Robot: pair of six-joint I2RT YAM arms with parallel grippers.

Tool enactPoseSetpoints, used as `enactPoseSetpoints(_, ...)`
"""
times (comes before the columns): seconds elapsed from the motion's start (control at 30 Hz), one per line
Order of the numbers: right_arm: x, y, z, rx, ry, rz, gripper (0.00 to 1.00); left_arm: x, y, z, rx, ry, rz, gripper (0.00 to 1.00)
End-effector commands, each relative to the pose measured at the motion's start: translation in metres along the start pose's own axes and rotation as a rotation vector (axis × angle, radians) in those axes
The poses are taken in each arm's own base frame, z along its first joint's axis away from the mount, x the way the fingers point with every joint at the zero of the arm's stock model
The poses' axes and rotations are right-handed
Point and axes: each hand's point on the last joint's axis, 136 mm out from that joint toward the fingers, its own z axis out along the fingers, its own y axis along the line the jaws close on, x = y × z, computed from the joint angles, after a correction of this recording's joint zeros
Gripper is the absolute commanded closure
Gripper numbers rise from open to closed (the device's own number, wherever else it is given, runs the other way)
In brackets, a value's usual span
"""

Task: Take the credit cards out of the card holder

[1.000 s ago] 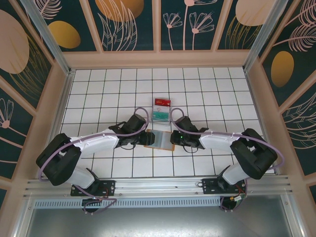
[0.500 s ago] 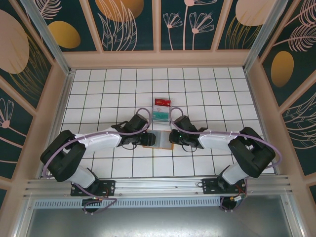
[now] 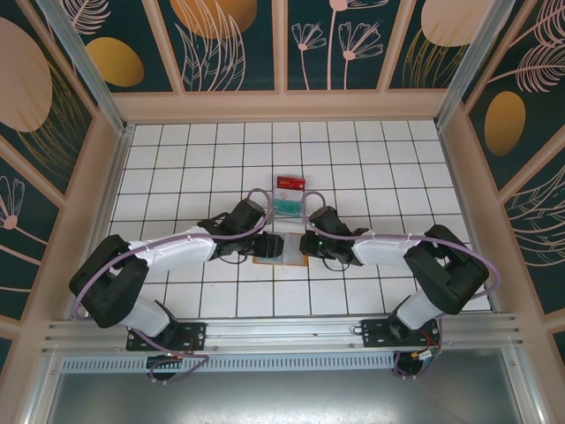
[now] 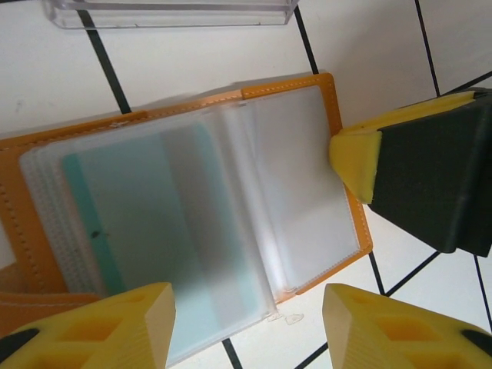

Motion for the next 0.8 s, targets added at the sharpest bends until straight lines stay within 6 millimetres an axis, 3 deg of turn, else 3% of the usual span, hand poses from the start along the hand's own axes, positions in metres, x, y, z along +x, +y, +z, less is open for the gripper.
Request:
enactPoseSetpoints(0.0,0.020,-0.016,0.008,0.058,0.075,0.021,0.83,0.002,-0.001,0.006,0.005,0.036,0.012,0.44)
enactPoseSetpoints(0.37,0.020,-0.016,0.010,0.066,0.081,0.010,0.83,0.004,0.035,0.008,-0.193,0.033,-0.025,0.44)
enactPoseSetpoints(0.57,0.021,-0.016,0.012,0.068,0.088,0.010,0.83,0.007,0.042,0.010,-0.226,0.043,-0.034,0.44)
enactPoseSetpoints(0.77,0.022,-0.016,0.014,0.066,0.093,0.010,0.83,-0.001,0.036,0.002,-0.201,-0.004,-0.031,0.43)
